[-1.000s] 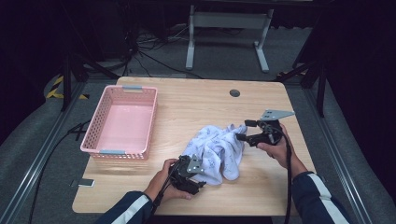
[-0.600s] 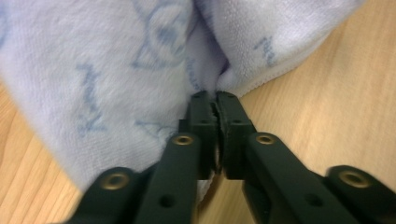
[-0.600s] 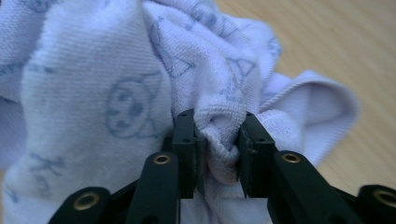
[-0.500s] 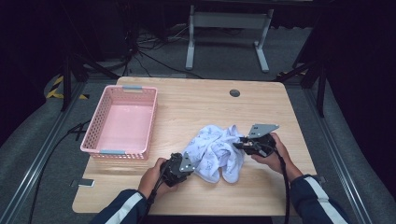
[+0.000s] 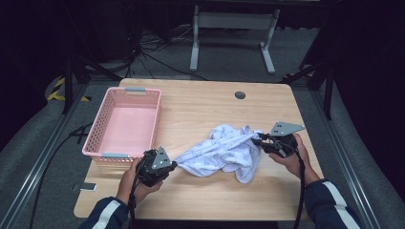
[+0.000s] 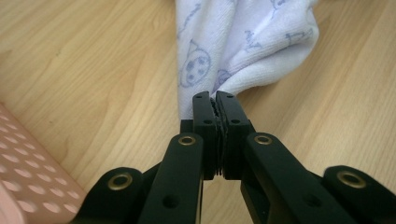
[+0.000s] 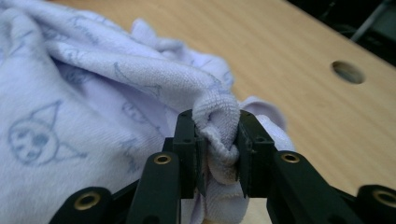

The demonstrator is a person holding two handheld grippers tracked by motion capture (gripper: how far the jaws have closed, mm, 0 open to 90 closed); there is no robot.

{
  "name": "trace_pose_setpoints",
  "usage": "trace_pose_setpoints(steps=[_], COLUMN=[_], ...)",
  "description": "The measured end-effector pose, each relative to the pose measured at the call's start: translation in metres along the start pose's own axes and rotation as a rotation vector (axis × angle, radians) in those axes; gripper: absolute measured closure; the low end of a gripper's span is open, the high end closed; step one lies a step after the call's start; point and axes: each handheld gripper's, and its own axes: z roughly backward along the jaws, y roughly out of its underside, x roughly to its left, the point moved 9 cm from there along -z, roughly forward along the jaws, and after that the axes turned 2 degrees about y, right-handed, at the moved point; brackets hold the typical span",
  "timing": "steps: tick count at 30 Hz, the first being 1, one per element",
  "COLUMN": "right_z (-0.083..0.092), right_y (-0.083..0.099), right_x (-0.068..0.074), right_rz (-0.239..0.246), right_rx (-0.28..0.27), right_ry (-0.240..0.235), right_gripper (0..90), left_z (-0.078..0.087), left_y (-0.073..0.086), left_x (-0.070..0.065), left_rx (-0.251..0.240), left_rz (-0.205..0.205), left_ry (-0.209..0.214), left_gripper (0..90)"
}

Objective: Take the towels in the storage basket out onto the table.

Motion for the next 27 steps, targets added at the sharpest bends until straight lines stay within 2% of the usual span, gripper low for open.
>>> trace_pose_setpoints(steps=[1, 2, 3, 4, 5, 6, 7, 8, 9, 10, 11, 12, 13, 14, 15, 16, 17, 18, 20, 22, 23, 24, 25, 26, 27], right_z=[-0.004, -0.009, -0.009, -0.010, -0.010, -0.010, -0.010, -0.011, -0.012, -0.013, -0.014, -0.013, -0.012, -0.009, -0.006, -0.006, -0.002, 0.002, 0.014, 0.020, 0.020, 0.018, 0.014, 0.010, 0.006], right_y=[0.003, 0.006, 0.006, 0.006, 0.005, 0.003, 0.003, 0.003, 0.005, 0.006, 0.008, 0.008, 0.007, 0.005, 0.002, 0.002, -0.001, -0.005, -0.015, -0.019, -0.017, -0.013, -0.007, -0.002, 0.004], right_x=[0.004, 0.017, 0.017, 0.024, 0.032, 0.050, 0.050, 0.058, 0.067, 0.076, 0.088, 0.093, 0.097, 0.100, 0.099, 0.099, 0.097, 0.092, 0.071, 0.049, 0.037, 0.026, 0.015, 0.007, 0.000], right_rz=[0.006, 0.011, 0.011, 0.040, 0.066, 0.073, 0.073, 0.090, 0.103, 0.111, 0.106, 0.097, 0.110, 0.123, 0.114, 0.114, 0.114, 0.111, 0.078, 0.038, 0.025, 0.016, -0.009, -0.050, -0.070], right_rx=[0.024, 0.036, 0.036, 0.048, 0.052, 0.027, 0.027, 0.040, 0.053, 0.058, 0.066, 0.066, 0.065, 0.057, 0.049, 0.049, 0.035, 0.013, -0.047, -0.082, -0.086, -0.076, -0.063, -0.055, -0.039], right_ry=[-0.012, -0.081, -0.081, -0.092, -0.102, -0.191, -0.191, -0.193, -0.206, -0.240, -0.270, -0.280, -0.292, -0.297, -0.290, -0.290, -0.291, -0.279, -0.222, -0.136, -0.091, -0.052, -0.025, -0.020, -0.008], right_gripper=[72.4, 72.6, 72.6, 72.4, 72.1, 71.8, 71.8, 71.0, 69.4, 67.1, 63.4, 59.4, 53.2, 48.7, 45.8, 45.8, 45.0, 42.7, 41.2, 41.3, 41.3, 41.1, 41.7, 41.5, 41.0], left_z=[0.000, 0.000, 0.000, 0.000, -0.001, -0.002, -0.005, -0.008, -0.013, -0.022, -0.028, -0.036, -0.043, -0.049, -0.049, -0.054, -0.059, -0.064, -0.069, -0.074, -0.077, -0.078, -0.080, -0.082, -0.082], left_y=[-0.001, -0.005, -0.005, -0.010, -0.014, -0.016, -0.019, -0.023, -0.027, -0.031, -0.032, -0.032, -0.031, -0.031, -0.031, -0.030, -0.030, -0.029, -0.029, -0.028, -0.028, -0.028, -0.027, -0.027, -0.027], left_x=[0.000, -0.005, -0.005, -0.011, -0.019, -0.025, -0.035, -0.044, -0.053, -0.069, -0.075, -0.077, -0.079, -0.077, -0.077, -0.075, -0.071, -0.066, -0.061, -0.055, -0.052, -0.051, -0.050, -0.048, -0.048], left_rx=[-0.016, -0.033, -0.033, -0.069, -0.092, -0.090, -0.094, -0.104, -0.109, -0.085, -0.063, -0.035, -0.008, -0.003, -0.003, -0.002, 0.013, 0.025, 0.025, 0.036, 0.027, 0.021, 0.034, 0.037, 0.037], left_rz=[0.017, 0.009, 0.009, 0.002, 0.006, -0.002, -0.025, -0.057, -0.061, -0.110, -0.136, -0.163, -0.165, -0.161, -0.161, -0.137, -0.139, -0.159, -0.108, -0.099, -0.086, -0.045, -0.049, -0.061, -0.061], left_ry=[-0.003, 0.021, 0.021, 0.058, 0.096, 0.120, 0.144, 0.167, 0.179, 0.214, 0.208, 0.185, 0.169, 0.153, 0.153, 0.151, 0.129, 0.080, 0.106, 0.092, 0.091, 0.117, 0.117, 0.095, 0.095], left_gripper=[86.5, 81.8, 74.8, 74.8, 64.7, 59.6, 59.6, 54.8, 50.5, 47.2, 43.2, 40.2, 38.4, 37.8, 38.0, 38.0, 38.2, 38.9, 40.6, 43.6, 43.8, 43.8, 45.6, 48.3, 48.7])
